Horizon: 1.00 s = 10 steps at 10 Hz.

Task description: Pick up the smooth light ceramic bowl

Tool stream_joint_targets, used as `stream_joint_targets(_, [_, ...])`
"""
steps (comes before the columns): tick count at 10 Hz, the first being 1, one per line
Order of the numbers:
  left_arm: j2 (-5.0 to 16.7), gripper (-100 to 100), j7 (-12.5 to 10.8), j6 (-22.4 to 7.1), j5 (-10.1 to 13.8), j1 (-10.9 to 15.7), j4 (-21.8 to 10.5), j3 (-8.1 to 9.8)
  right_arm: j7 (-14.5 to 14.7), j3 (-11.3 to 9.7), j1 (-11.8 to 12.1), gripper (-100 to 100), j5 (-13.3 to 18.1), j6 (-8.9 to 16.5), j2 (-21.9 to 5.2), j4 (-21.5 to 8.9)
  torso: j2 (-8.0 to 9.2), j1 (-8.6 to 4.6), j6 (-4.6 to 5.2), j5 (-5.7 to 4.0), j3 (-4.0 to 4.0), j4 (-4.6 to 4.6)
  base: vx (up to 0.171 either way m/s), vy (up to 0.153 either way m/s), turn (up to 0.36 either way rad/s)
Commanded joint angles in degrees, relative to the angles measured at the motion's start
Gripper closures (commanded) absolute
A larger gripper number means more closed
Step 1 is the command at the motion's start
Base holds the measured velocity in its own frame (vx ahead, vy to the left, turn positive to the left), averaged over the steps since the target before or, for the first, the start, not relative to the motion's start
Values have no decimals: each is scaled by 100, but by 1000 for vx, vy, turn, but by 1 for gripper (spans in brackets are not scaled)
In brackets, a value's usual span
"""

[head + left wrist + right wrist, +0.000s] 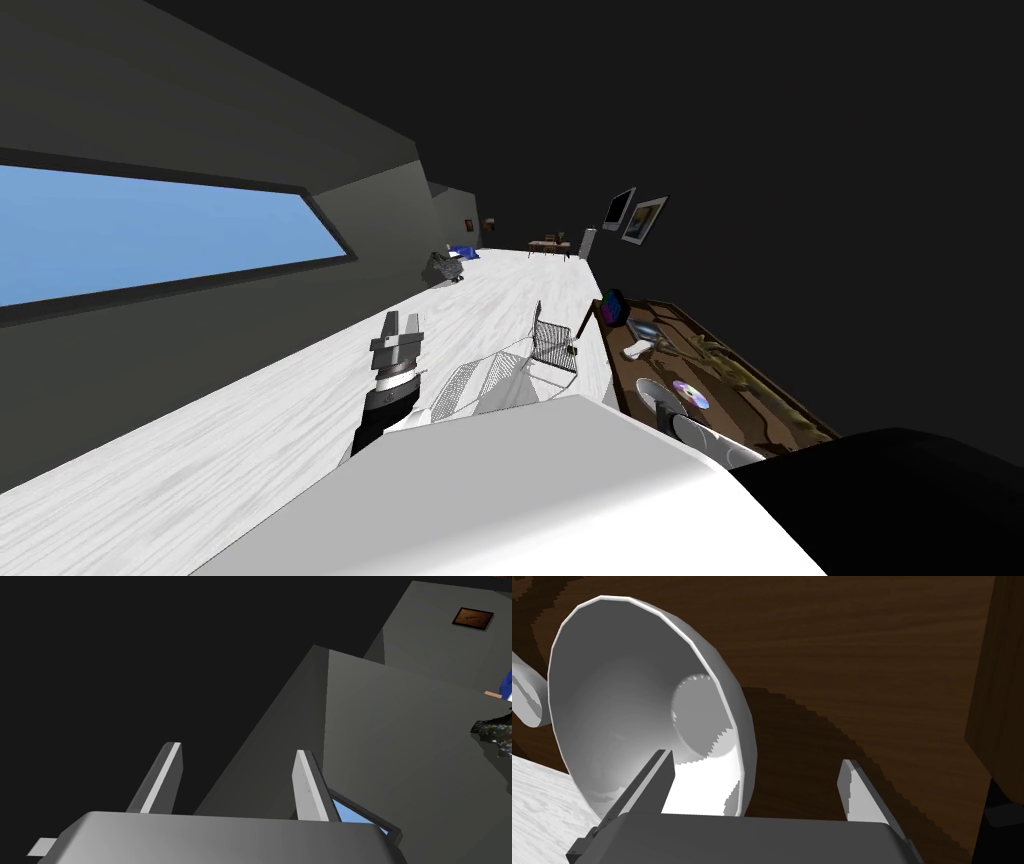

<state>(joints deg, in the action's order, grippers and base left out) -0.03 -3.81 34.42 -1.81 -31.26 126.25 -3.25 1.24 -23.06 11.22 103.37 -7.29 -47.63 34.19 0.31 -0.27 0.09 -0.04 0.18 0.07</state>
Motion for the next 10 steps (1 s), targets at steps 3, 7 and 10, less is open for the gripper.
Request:
stream_joint_targets(3, [0, 0, 0, 0, 0, -2, 0, 1, -464, -2, 52, -100, 12, 68, -15, -33, -2, 5, 11, 1, 1, 1, -70, 13, 131])
stream_joint_targets(7, [0, 0, 0, 0, 0, -3, 0, 1, -416, 12, 30, 100, 18, 86, -36, -41, -29, -6, 15, -25, -19, -14, 1, -1, 0])
stream_joint_targets(10, [0, 0, 0, 0, 0, -3, 0, 1, -421, 12, 31, 0, 16, 83, -31, -40, -29, -7, 14, -22, -19, -14, 0, 0, 0])
